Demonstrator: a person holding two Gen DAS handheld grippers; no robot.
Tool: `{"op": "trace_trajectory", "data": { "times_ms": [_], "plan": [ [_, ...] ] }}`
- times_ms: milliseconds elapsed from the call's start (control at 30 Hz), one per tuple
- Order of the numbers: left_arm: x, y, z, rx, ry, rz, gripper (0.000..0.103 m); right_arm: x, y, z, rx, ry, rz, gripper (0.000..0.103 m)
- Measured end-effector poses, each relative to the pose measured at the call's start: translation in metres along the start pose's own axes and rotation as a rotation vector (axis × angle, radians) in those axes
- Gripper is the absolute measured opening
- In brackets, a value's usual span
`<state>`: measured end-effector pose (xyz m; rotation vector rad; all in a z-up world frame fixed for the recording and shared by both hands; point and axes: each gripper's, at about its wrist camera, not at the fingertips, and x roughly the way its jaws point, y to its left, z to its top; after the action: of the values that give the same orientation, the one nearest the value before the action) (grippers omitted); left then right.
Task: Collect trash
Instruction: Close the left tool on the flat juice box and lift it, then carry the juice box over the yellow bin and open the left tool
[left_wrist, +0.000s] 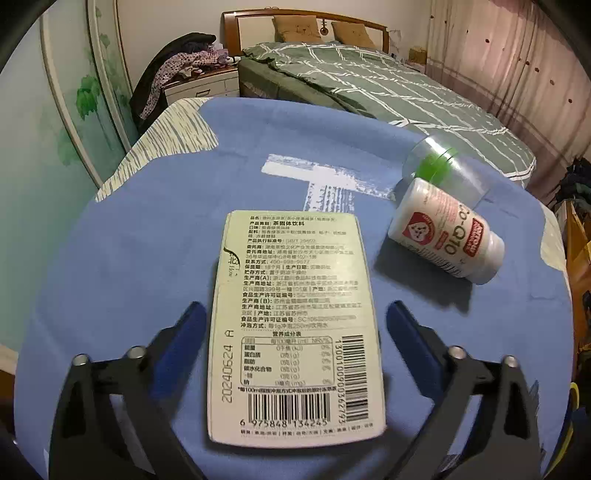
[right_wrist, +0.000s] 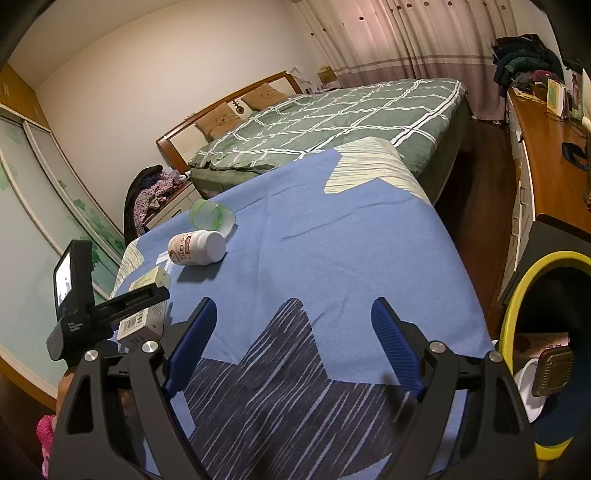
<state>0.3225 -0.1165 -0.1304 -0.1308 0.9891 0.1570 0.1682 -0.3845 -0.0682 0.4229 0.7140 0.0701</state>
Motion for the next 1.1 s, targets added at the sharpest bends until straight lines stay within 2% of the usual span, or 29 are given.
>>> {"op": "trace_trajectory", "data": {
  "times_ms": [100,300,400,533,700,833,1100],
  "plan": [
    [-0.001,0.000,0.000,0.020,-0.008,-0.001,0.072,-0.003,0.000,0.001,-0.003,-0.008,-0.022,0.081],
    [-0.019,-0.003,-0.007,0.077,-0.025,-0.070,0.071,-0.038,-0.013,0.000,0.007,-0.051,-0.033,0.081],
    [-0.041,-0.015,-0.017,0.126,-0.054,-0.112,0.071,-0.062,-0.023,-0.006,-0.004,-0.077,-0.068,0.081],
    [-0.075,-0.035,-0.035,0.182,-0.091,-0.189,0.071,-0.100,-0.046,-0.022,0.000,-0.123,-0.174,0.081],
    [-0.116,-0.087,-0.064,0.309,-0.108,-0.315,0.071,-0.133,-0.081,-0.041,0.028,-0.149,-0.328,0.081],
    [-0.143,-0.147,-0.091,0.446,-0.097,-0.426,0.071,-0.156,-0.105,-0.054,0.055,-0.166,-0.412,0.081],
    [-0.164,-0.266,-0.145,0.668,-0.062,-0.556,0.072,-0.186,-0.138,-0.070,0.093,-0.170,-0.515,0.081]
  ]
}}
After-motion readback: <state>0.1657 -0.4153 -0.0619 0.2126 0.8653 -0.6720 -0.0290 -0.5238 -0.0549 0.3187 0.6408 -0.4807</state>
